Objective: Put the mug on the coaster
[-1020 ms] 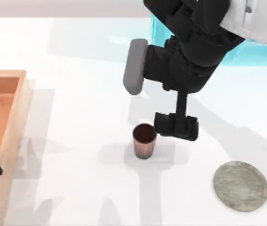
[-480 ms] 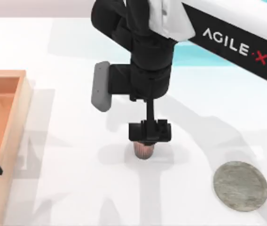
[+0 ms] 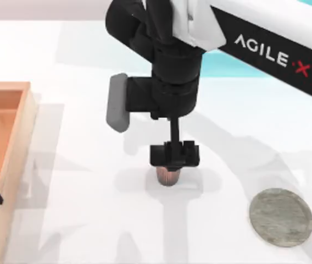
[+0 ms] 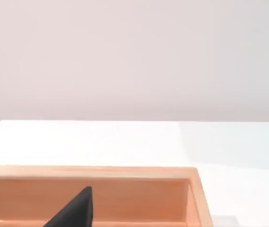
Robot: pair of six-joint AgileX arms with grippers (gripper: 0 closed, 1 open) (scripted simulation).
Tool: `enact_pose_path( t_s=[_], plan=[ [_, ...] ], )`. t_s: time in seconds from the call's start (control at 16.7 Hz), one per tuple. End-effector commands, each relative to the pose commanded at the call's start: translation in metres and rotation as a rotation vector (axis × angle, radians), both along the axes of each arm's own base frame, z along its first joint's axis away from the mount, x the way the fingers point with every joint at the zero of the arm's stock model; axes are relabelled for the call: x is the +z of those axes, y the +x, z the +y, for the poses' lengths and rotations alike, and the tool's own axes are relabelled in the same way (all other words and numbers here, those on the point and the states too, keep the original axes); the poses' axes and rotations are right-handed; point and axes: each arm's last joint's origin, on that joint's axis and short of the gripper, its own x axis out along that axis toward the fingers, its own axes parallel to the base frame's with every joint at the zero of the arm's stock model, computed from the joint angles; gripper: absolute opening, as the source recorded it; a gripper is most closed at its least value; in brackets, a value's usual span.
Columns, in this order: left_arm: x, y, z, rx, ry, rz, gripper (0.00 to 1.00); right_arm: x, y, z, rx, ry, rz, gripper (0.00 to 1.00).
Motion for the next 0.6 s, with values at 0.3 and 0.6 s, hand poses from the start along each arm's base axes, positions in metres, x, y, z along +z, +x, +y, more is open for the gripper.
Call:
enact_pose_path(
  t_s=[0.3, 0.6],
  plan=[
    [0.0, 0.0, 0.0, 0.0, 0.0, 0.0, 1.0, -0.053, 0.002, 0.003, 0.002, 0.001, -0.002, 1.0],
    [0.0, 0.0, 0.0, 0.0, 0.0, 0.0, 1.0, -0.096, -0.001, 0.001, 0.003, -0.002, 0.001, 1.0]
  ],
)
